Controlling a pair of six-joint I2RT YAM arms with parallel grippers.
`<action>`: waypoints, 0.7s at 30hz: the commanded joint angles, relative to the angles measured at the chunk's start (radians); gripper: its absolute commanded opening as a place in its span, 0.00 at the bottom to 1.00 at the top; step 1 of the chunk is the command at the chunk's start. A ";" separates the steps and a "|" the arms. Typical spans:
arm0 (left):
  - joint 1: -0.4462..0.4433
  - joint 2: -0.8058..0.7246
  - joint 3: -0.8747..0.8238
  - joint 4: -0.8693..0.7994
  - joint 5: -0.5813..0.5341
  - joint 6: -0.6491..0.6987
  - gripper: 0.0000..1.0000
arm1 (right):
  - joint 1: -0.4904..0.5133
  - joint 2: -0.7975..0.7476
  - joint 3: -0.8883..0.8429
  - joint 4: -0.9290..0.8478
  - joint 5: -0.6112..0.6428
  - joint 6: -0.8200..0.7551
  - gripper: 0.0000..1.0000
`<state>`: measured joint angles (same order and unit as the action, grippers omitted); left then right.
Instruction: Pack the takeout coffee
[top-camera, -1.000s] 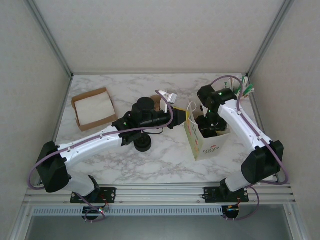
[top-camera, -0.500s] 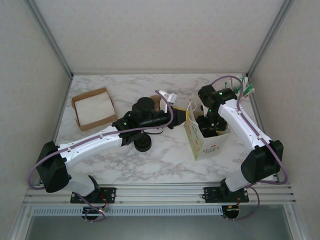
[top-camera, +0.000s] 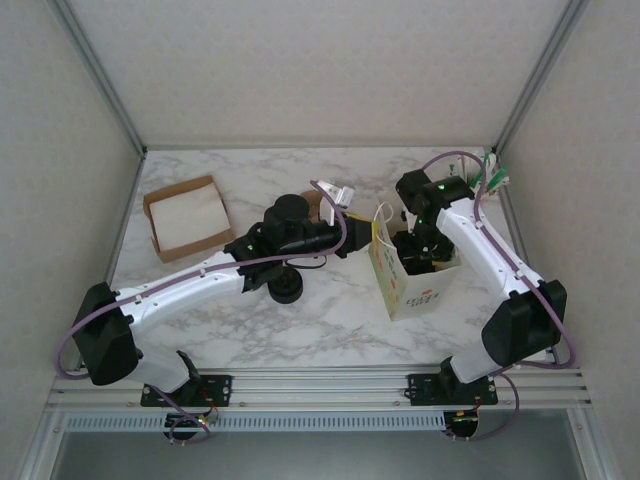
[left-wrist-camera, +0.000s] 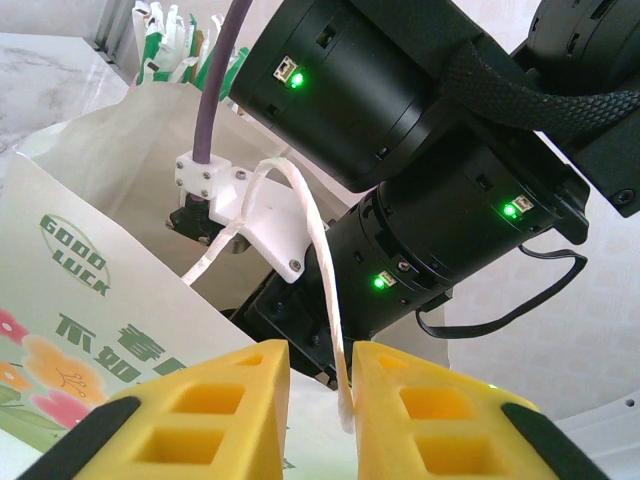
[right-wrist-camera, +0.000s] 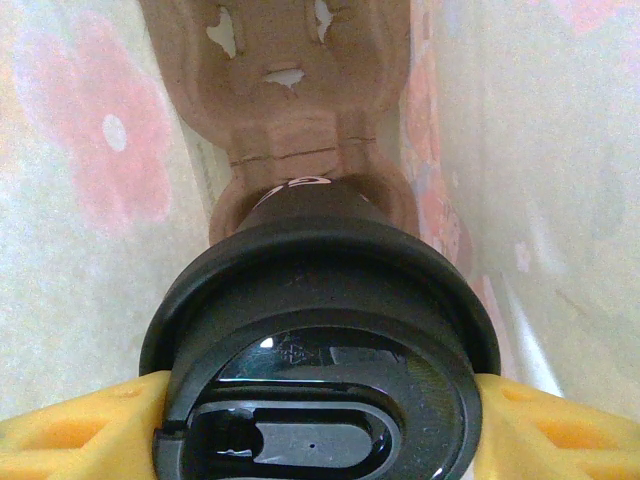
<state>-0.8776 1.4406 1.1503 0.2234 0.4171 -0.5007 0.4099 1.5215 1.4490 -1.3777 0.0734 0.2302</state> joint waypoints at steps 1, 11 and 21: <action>-0.009 -0.023 0.015 0.010 -0.020 0.010 0.23 | -0.008 0.012 -0.006 -0.003 -0.015 -0.010 0.68; -0.008 -0.023 0.015 0.014 -0.019 0.008 0.23 | -0.010 0.008 -0.009 -0.001 -0.015 -0.010 0.68; -0.009 -0.024 0.011 0.019 -0.019 0.007 0.23 | -0.010 0.006 -0.009 -0.002 -0.016 -0.009 0.68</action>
<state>-0.8776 1.4406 1.1503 0.2234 0.4171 -0.5007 0.4099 1.5215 1.4490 -1.3762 0.0734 0.2276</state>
